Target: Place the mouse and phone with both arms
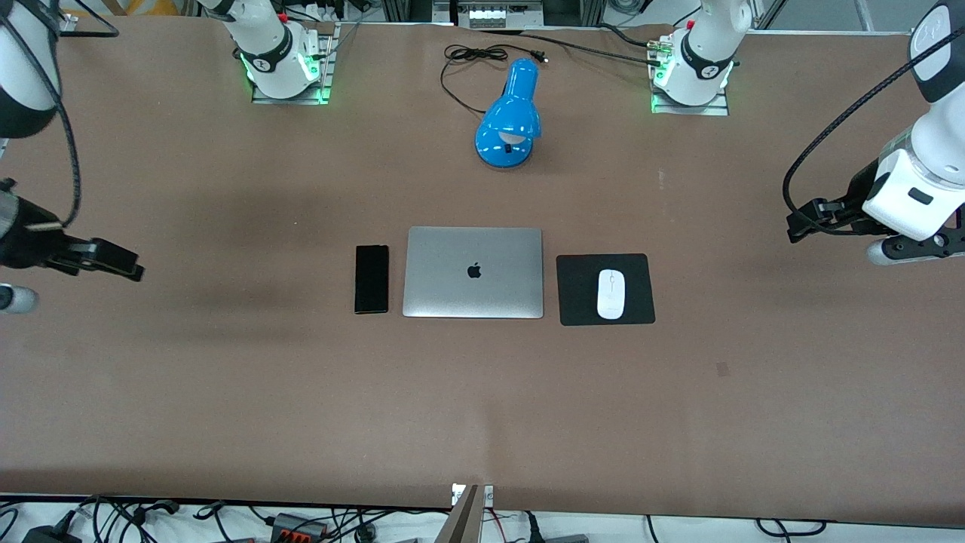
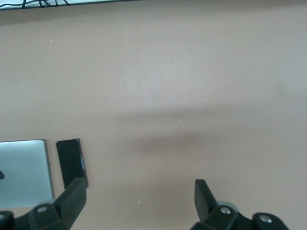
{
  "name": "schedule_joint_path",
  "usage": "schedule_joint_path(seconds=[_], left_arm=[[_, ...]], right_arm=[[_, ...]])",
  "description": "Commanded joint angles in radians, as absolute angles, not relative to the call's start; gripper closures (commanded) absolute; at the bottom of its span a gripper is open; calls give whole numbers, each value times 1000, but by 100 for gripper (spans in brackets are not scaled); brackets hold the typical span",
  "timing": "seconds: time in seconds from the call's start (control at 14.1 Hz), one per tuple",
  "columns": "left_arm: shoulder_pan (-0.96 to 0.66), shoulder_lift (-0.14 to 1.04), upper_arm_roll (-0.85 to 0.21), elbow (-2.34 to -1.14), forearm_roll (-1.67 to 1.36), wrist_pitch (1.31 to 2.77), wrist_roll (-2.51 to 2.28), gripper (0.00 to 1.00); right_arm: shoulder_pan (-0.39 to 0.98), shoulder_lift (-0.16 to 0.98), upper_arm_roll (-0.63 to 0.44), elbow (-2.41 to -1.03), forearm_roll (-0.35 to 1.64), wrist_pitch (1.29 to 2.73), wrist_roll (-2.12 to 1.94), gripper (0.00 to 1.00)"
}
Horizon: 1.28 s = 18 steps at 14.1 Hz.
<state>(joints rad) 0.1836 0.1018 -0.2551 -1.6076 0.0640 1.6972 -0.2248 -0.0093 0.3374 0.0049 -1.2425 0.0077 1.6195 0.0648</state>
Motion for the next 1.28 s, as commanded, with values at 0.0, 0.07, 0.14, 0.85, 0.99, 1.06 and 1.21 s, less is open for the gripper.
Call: schedule_joint_path(seconds=[0.0,0.07,0.14,0.85,0.99,1.06,1.21], left_arm=[[181,81,-261,-1625,46,1715,-199,0],[181,81,-261,-1626,45,1724,-201,0],[181,81,-261,-1628,44,1724,-201,0],[190,52,-301,-1654,35,1713,-198,0],[187,51,-298,-1651,29,1720,-96,0],[181,51,-296,-1651,9,1718,-69,0],[163,43,-267,-1655,-12,1717,-69,0]], right_arm=[[-11,328,-35,-1243,6,1611,-44,0],[-17,319,-35,-1243,2,1611,-51,0],[-29,302,-29,-1249,0,1609,-51,0],[-26,38,-28,-1672,-23,1781,-51,0],[-29,41,-28,-1658,-9,1769,-51,0],[-29,41,-28,-1654,-8,1744,-51,0],[-23,38,-25,-1641,-9,1706,-52,0]])
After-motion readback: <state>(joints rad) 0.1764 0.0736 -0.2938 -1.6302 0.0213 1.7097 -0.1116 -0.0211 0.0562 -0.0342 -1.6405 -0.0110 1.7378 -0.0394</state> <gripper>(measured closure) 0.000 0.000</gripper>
